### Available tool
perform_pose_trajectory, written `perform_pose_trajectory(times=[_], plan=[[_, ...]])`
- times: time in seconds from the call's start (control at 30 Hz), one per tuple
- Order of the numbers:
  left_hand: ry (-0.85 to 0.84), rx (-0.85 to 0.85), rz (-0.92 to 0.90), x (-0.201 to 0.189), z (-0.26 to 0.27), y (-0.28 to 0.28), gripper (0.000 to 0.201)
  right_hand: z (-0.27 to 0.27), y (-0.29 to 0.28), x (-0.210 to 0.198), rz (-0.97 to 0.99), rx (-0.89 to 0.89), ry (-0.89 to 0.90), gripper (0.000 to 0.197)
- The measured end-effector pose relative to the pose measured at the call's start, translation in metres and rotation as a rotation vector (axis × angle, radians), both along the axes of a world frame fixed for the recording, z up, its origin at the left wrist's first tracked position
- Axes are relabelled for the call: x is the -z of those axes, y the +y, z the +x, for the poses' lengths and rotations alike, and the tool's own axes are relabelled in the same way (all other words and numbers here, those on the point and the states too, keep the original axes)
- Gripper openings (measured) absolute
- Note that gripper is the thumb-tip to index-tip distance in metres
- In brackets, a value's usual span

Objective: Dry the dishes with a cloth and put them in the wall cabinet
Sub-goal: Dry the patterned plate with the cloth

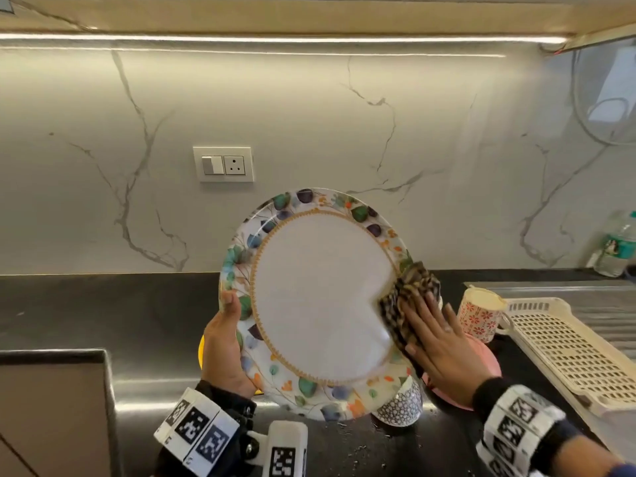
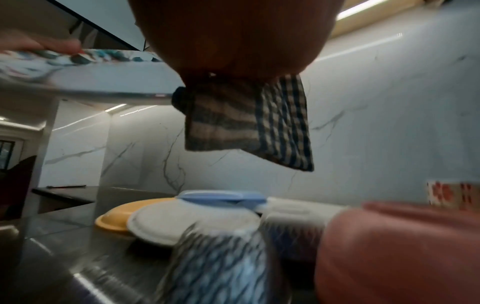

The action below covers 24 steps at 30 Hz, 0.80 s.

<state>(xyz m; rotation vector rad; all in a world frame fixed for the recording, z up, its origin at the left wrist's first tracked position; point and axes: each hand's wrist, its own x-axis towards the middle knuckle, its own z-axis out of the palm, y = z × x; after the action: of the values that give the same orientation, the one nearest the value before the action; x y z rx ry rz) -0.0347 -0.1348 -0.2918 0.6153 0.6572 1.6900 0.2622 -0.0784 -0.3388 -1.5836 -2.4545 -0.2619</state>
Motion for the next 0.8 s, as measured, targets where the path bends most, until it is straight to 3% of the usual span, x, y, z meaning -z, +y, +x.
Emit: perform_pose_trajectory(times=[0.13, 0.27, 0.43, 0.57, 0.7, 0.8], plan=[[0.025, -0.064, -0.094, 0.002, 0.007, 0.004, 0.044, -0.019, -0.034, 0.033, 0.031, -0.202, 0.128, 0.055], [-0.025, 0.036, -0.066, -0.002, 0.018, 0.007, 0.04, -0.055, -0.053, 0.044, -0.007, -0.418, 0.114, 0.053], [-0.016, 0.096, -0.122, -0.001, 0.027, 0.007, 0.074, -0.098, -0.045, 0.014, -0.048, -0.713, 0.157, 0.049], [0.006, 0.114, -0.102, 0.001, 0.03, 0.006, 0.09, -0.119, -0.009, -0.018, 0.183, -0.623, -0.063, 0.052], [0.047, 0.112, 0.004, 0.0, 0.026, 0.009, 0.088, -0.127, 0.025, -0.056, 0.245, -0.586, -0.108, 0.057], [0.104, 0.166, 0.105, 0.001, 0.021, 0.008, 0.072, -0.119, 0.042, -0.078, 0.228, -0.477, -0.08, 0.064]])
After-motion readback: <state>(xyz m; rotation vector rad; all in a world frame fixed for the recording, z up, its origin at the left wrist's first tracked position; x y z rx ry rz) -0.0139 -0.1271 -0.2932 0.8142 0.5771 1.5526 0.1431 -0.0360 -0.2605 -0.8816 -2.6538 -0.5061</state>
